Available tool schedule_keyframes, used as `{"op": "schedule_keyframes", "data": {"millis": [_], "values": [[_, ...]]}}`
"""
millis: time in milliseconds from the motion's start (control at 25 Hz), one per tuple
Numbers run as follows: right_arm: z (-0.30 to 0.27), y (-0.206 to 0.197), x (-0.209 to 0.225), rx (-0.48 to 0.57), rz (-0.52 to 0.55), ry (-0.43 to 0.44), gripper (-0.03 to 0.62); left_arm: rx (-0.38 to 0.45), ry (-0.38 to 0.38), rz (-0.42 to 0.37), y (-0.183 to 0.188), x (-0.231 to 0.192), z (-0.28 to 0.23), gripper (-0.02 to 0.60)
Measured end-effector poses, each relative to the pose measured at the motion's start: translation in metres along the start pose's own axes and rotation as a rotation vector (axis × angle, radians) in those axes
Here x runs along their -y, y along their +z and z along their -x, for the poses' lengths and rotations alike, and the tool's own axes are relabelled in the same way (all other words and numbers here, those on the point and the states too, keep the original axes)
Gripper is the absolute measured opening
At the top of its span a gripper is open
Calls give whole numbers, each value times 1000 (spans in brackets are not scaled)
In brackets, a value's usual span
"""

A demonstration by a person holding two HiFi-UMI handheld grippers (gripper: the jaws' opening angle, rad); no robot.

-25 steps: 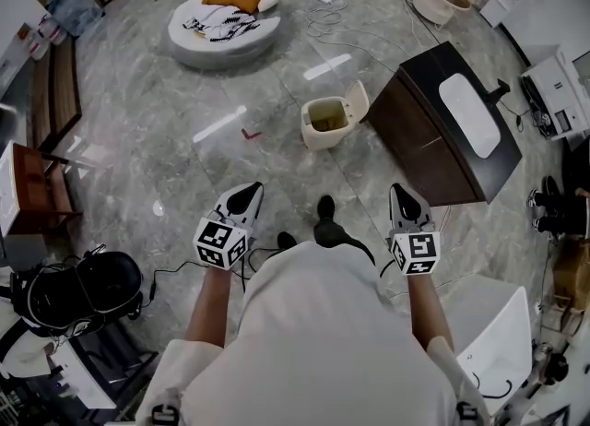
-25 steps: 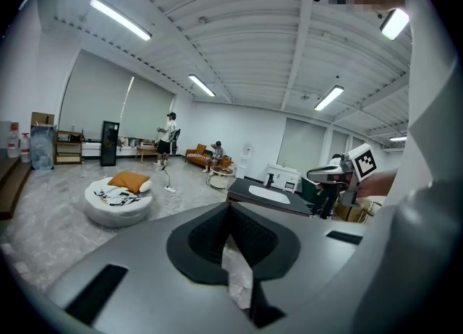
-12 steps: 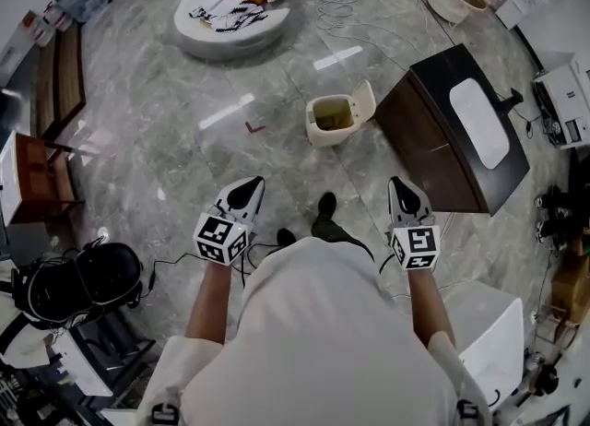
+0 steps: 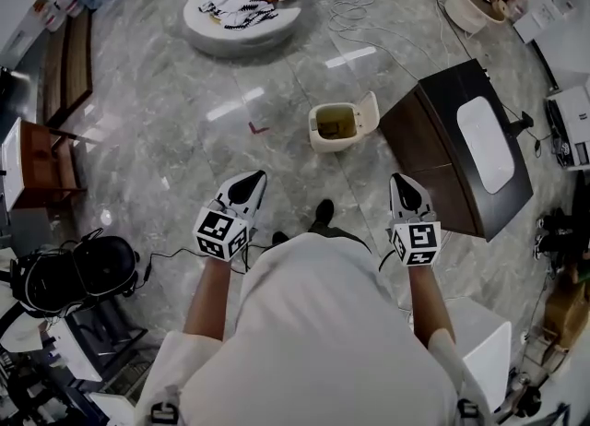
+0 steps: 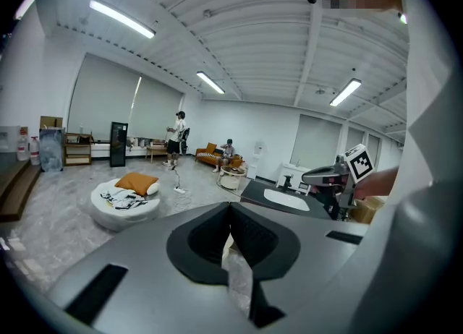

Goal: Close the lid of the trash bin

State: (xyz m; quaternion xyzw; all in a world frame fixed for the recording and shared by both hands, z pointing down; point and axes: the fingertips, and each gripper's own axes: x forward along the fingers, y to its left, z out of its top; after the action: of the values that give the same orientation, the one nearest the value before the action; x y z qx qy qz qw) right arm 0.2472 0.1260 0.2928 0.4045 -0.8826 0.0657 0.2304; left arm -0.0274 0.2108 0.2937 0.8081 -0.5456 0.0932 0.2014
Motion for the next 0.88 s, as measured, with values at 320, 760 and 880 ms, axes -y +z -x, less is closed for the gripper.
{"op": "schedule_keyframes", "data": {"millis": [320,760,880], "values": [[-28,-3,33,-3,14,55,34,-4,40,23,8,6,-34,17],[-46,-30,67,-42,0,95,34,-26,72,43,13,21,-76,17],[-51,-30,72,-45,-14,99,34,-38,74,42,13,21,-82,17]]}}
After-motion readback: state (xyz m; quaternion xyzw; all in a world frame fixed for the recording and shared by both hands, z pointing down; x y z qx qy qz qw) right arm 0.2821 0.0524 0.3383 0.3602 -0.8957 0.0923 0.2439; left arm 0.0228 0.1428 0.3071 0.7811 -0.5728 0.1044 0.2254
